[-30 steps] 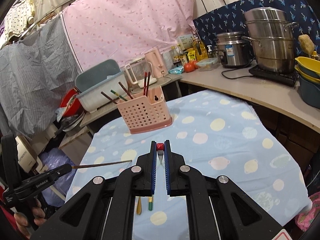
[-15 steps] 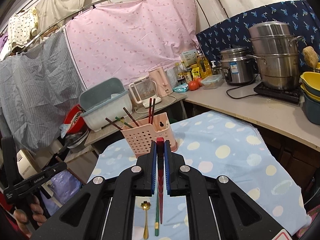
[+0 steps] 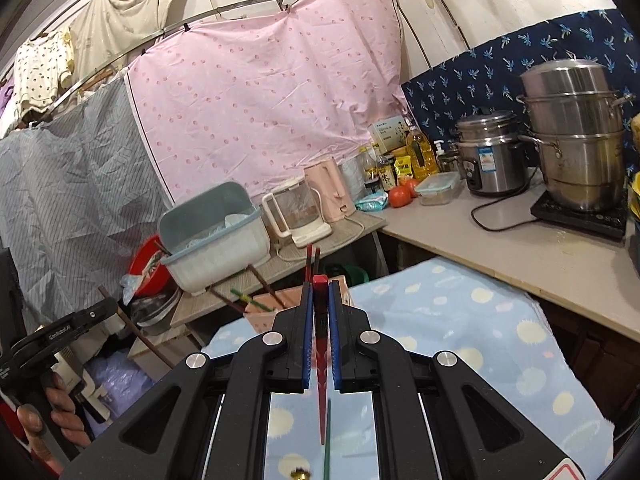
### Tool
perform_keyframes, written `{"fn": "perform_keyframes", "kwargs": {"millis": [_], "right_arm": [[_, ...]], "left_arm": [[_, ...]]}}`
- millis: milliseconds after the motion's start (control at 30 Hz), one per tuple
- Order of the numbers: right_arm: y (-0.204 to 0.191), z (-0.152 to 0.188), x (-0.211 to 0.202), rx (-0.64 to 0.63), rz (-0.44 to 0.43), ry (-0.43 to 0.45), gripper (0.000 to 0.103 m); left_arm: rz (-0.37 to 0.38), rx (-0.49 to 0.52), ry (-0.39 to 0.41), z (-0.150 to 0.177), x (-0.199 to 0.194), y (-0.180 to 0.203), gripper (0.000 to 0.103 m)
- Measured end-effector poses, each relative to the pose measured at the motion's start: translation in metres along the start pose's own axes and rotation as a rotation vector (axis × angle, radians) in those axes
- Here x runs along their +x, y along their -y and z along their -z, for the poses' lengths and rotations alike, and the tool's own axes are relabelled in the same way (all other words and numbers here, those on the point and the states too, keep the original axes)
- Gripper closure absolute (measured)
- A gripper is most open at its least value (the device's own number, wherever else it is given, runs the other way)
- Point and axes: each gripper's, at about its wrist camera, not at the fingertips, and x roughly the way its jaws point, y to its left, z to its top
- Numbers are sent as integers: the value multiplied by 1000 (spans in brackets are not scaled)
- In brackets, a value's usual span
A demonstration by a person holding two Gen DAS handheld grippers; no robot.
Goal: Organize utensils
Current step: 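Lift both held chopsticks and carry them over the pink basket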
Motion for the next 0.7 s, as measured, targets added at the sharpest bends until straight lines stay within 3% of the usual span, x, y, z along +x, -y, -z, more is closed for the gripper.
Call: {"fn": "perform_keyframes", "kwargs": {"millis": [400,700], "right_arm": [[-11,-69,70,-13,-6,70,96],[-15,-89,113,-21,13,93,96]], "left_arm": [[-32,-5,143,-90,42,6,96],[-84,10,176,-120,82,4,96]]}}
